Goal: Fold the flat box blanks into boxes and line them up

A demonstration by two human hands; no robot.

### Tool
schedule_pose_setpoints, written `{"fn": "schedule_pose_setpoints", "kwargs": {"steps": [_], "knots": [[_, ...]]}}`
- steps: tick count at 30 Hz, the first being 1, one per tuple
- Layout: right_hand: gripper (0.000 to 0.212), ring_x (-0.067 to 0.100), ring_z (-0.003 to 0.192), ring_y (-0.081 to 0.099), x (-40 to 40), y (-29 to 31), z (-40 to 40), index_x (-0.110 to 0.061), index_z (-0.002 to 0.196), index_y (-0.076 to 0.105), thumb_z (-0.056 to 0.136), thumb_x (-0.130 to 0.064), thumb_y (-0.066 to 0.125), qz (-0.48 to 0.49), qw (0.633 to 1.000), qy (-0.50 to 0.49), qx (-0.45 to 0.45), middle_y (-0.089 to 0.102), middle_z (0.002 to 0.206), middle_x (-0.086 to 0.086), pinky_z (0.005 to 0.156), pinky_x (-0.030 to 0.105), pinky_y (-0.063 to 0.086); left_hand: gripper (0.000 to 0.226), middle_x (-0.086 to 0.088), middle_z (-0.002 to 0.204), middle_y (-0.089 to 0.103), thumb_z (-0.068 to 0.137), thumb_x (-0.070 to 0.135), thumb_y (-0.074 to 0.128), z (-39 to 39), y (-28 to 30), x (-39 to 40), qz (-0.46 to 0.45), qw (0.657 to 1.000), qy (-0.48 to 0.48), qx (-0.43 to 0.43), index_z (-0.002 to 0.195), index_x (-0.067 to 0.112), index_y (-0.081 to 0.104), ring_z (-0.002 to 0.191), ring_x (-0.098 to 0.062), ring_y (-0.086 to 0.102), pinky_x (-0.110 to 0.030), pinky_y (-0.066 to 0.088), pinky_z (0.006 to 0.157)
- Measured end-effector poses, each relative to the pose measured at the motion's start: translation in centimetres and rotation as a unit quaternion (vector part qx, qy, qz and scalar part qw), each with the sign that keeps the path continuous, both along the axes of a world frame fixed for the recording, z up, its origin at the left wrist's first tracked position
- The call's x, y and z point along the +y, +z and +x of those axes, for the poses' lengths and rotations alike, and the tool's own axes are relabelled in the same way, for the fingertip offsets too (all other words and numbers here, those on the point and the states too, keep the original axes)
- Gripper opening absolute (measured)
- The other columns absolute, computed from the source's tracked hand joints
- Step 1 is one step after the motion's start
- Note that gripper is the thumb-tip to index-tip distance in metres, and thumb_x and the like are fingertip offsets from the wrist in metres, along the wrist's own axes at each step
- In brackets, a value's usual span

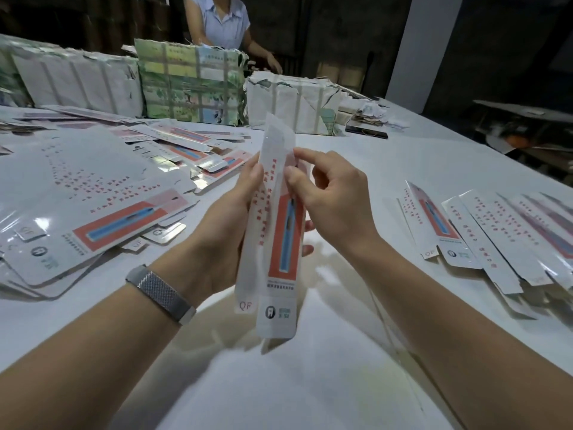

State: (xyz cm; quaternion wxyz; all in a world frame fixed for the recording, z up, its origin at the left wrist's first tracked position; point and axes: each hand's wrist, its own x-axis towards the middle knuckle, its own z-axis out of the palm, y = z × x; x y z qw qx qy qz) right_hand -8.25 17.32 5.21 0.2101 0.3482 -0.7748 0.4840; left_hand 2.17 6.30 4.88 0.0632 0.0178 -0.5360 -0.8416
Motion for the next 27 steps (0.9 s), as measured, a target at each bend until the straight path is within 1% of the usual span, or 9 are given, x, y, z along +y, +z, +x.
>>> {"fn": "schedule_pose_setpoints", "kwargs": {"steps": [3, 5, 6, 8, 10, 12, 15, 19, 27], "knots": [[0.017, 0.011, 0.063, 0.058, 0.1, 0.2, -0.1, -0.019, 0.101, 0.073, 0.090, -0.031, 0.069, -0.032, 0.996, 0.023, -0.079, 0.051, 0.061, -0.015, 0.063, 0.034, 0.056, 0.059, -0.007, 0.087, 0.078, 0.101, 0.062, 0.032, 0.2, -0.1, 0.1, -0.007, 0.999, -0.019, -0.047, 0.095, 0.030, 0.081, 0.079, -0.034, 0.077, -0.043, 0.061, 0.058], [0.014, 0.020, 0.062, 0.062, 0.4, 0.7, -0.4, -0.018, 0.086, 0.070, 0.090, -0.031, 0.070, -0.045, 0.990, 0.037, -0.126, 0.061, 0.065, 0.002, 0.054, 0.037, 0.056, 0.068, -0.008, 0.090, 0.078, 0.101, 0.063, 0.027, 0.3, -0.2, 0.1, -0.017, 0.998, -0.036, -0.047, 0.083, 0.028, 0.082, 0.079, -0.034, 0.077, -0.044, 0.061, 0.057], [0.016, 0.016, 0.060, 0.061, 0.6, 1.0, -0.6, -0.017, 0.081, 0.068, 0.090, -0.030, 0.070, -0.045, 0.988, 0.045, -0.140, 0.063, 0.067, 0.008, 0.051, 0.033, 0.053, 0.069, -0.009, 0.093, 0.078, 0.102, 0.062, 0.025, 0.2, -0.2, 0.1, -0.023, 0.998, -0.044, -0.044, 0.085, 0.028, 0.082, 0.081, -0.034, 0.077, -0.045, 0.062, 0.059], [0.020, 0.011, 0.063, 0.061, 1.1, 1.7, -1.0, -0.016, 0.076, 0.069, 0.089, -0.031, 0.070, -0.021, 0.986, 0.065, -0.155, 0.067, 0.070, 0.008, 0.058, 0.032, 0.052, 0.066, -0.012, 0.103, 0.077, 0.103, 0.061, 0.026, 0.1, -0.4, -0.2, -0.031, 0.997, -0.050, -0.044, 0.099, 0.025, 0.081, 0.089, -0.036, 0.076, -0.050, 0.063, 0.066], [0.023, 0.006, 0.064, 0.060, 1.5, 2.2, -1.3, -0.015, 0.078, 0.071, 0.090, -0.034, 0.068, 0.012, 0.982, 0.086, -0.165, 0.070, 0.069, 0.000, 0.064, 0.027, 0.048, 0.061, -0.014, 0.112, 0.075, 0.103, 0.061, 0.027, 0.0, -0.4, -0.4, -0.048, 0.996, -0.054, -0.046, 0.118, 0.022, 0.072, 0.097, -0.038, 0.074, -0.053, 0.061, 0.072], [0.025, 0.000, 0.060, 0.058, 1.8, 2.4, -1.3, -0.012, 0.081, 0.071, 0.093, -0.033, 0.066, 0.018, 0.979, 0.102, -0.175, 0.069, 0.067, -0.006, 0.060, 0.016, 0.044, 0.059, -0.015, 0.113, 0.074, 0.104, 0.061, 0.027, 0.1, -0.3, -0.5, -0.064, 0.995, -0.058, -0.045, 0.124, 0.022, 0.066, 0.096, -0.038, 0.074, -0.051, 0.062, 0.070], [0.027, 0.002, 0.059, 0.057, 1.9, 2.3, -1.3, -0.005, 0.081, 0.069, 0.095, -0.028, 0.066, -0.002, 0.975, 0.110, -0.191, 0.065, 0.066, -0.003, 0.061, 0.017, 0.045, 0.059, -0.016, 0.109, 0.075, 0.103, 0.061, 0.029, 0.2, -0.3, -0.5, -0.068, 0.994, -0.066, -0.046, 0.123, 0.020, 0.066, 0.089, -0.036, 0.074, -0.048, 0.062, 0.066], [0.028, -0.004, 0.042, 0.043, 2.2, 3.2, -1.0, -0.009, 0.074, 0.063, 0.097, -0.026, 0.063, 0.012, 0.971, 0.109, -0.212, 0.054, 0.059, -0.006, 0.046, 0.008, 0.033, 0.065, -0.018, 0.108, 0.074, 0.101, 0.063, 0.030, 0.1, -0.2, -0.3, -0.063, 0.994, -0.075, -0.056, 0.124, 0.016, 0.067, 0.082, -0.032, 0.072, -0.046, 0.061, 0.066], [0.033, -0.007, 0.047, 0.051, 3.2, 4.4, -0.9, -0.010, 0.068, 0.057, 0.100, -0.021, 0.058, 0.043, 0.958, 0.146, -0.242, 0.055, 0.048, -0.016, 0.049, 0.002, 0.036, 0.071, -0.018, 0.101, 0.073, 0.097, 0.068, 0.035, -0.2, -0.5, -0.3, -0.029, 0.991, -0.108, -0.067, 0.112, 0.012, 0.076, 0.080, -0.032, 0.071, -0.047, 0.061, 0.068]]}}
